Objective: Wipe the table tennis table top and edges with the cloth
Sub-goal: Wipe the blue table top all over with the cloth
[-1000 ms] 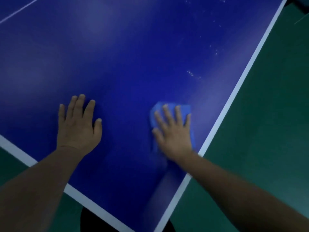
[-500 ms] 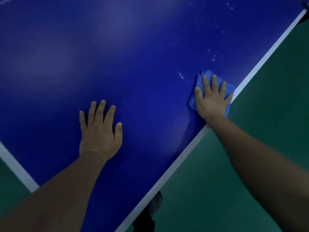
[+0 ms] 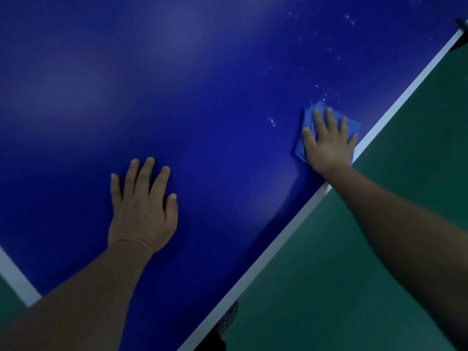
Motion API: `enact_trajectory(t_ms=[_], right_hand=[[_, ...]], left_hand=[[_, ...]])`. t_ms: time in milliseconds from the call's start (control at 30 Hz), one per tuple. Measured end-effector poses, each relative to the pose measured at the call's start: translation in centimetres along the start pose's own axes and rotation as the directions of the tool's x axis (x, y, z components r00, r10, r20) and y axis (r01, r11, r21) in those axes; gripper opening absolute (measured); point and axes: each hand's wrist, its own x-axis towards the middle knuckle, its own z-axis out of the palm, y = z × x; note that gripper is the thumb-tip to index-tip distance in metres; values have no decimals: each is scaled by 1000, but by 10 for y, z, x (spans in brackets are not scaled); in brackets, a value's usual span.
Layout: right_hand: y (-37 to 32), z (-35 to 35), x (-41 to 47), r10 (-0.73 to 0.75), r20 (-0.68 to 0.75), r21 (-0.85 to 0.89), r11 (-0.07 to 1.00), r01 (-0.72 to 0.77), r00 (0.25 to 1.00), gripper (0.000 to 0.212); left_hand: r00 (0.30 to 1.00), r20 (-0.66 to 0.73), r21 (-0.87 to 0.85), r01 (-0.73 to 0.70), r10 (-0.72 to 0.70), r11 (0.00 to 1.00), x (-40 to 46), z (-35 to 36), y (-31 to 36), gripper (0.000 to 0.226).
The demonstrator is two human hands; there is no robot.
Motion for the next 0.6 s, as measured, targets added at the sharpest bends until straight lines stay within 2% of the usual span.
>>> enact_trajectory(t_ms=[67,100,133,200,267,367,433,500,533,567,600], right_hand=[[-19,1,-8,162,-12,63,985,-161,987,63],[-32,5,-21,165,-12,58,985,-164,986,63],[-44,12,-38,112,-6,23,994,-111,994,63],[-61,26,-83,-116,13,-67,991,117,993,64],[-69,34,-121,-348,37,-122,929,350,937,65],[-85,41,-124,-541,56,-137,828,543,839,63],[-109,40,-109,-667,58,-121,734,669,743,61],[-121,42,-84,-802,93,-129,578,806,590,59],[-118,42,-67,-834,100,-163,524,836,543,59],[-111,40,-50,-831,96,-196,524,829,548,59],[-101,35,-32,-784,64,-211,595,776,618,60]], left_hand=[[1000,-6,-2,-1,1,1000,-1,0,0,65],[1000,-10,-2,1,-1,1000,-1,0,1,64],[1000,-13,-1,3,-3,1000,-1,0,1,64],[1000,-21,3,-4,4,1000,-1,1,1,63],[1000,-27,5,-10,10,1000,-1,1,2,62],[1000,-28,2,-13,13,1000,-1,0,1,61],[1000,-28,3,-12,12,1000,-1,0,1,61],[1000,-28,27,-7,8,1000,-1,-1,2,62],[1000,-21,35,-11,12,999,-1,-1,3,61],[1000,-10,40,-17,17,999,-1,0,2,61],[1000,-1,47,-21,21,999,0,0,1,61]])
